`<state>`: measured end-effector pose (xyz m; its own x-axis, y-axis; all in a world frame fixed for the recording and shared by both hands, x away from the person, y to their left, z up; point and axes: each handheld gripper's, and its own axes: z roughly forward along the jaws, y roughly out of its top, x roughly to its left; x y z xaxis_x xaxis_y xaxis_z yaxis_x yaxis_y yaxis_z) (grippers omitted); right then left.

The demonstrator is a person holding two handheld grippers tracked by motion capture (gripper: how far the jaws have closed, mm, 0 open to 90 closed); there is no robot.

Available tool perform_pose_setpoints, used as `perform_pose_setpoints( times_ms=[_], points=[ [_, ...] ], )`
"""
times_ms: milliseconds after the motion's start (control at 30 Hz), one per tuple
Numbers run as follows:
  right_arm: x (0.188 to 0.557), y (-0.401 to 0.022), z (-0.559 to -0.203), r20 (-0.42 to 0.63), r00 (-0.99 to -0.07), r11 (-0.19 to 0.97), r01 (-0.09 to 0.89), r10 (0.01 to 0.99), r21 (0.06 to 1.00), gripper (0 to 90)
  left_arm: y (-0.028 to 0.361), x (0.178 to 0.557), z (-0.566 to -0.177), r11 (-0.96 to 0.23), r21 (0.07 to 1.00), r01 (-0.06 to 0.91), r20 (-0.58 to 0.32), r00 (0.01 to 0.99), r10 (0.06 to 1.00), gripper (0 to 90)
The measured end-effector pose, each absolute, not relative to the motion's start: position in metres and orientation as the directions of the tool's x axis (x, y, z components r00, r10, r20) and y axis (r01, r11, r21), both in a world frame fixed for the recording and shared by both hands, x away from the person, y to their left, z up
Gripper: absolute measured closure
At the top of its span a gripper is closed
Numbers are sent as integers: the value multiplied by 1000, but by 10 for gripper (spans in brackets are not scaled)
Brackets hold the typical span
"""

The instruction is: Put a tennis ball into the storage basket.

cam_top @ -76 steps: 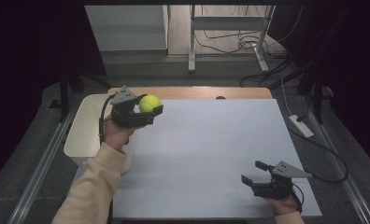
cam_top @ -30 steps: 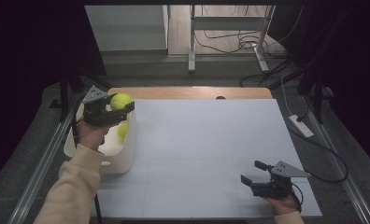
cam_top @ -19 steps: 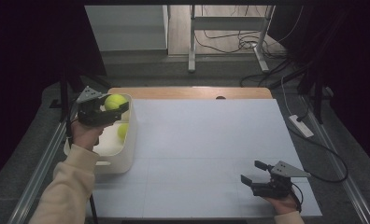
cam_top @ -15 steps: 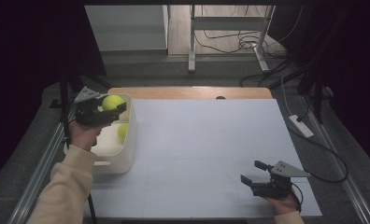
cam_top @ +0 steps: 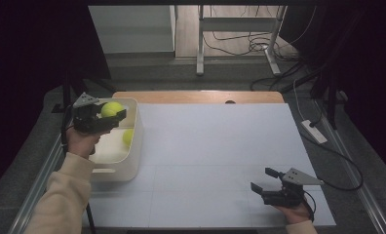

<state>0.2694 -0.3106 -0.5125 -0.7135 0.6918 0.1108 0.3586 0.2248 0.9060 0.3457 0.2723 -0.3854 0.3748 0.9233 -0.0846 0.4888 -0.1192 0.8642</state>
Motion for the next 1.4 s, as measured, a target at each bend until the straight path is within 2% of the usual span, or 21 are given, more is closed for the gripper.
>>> perform_pose_setpoints(
  times_ms=[767,1267,1333,1400],
  points=[
    [270,-310,-513,109,-715,227,357,690,906,142,273,353,-405,-204,776,597,-66,399,914,260],
    [270,-310,-513,108,-716,228,357,690,906,142,276,350,-406,-201,778,596,-62,391,918,256],
    [270,-310,-513,109,-715,227,357,690,906,142,277,350,-406,-191,782,593,-61,377,924,245],
    [270,-310,-513,108,-715,227,357,691,906,142,278,349,-405,-173,792,586,-67,364,929,174]
  ],
)
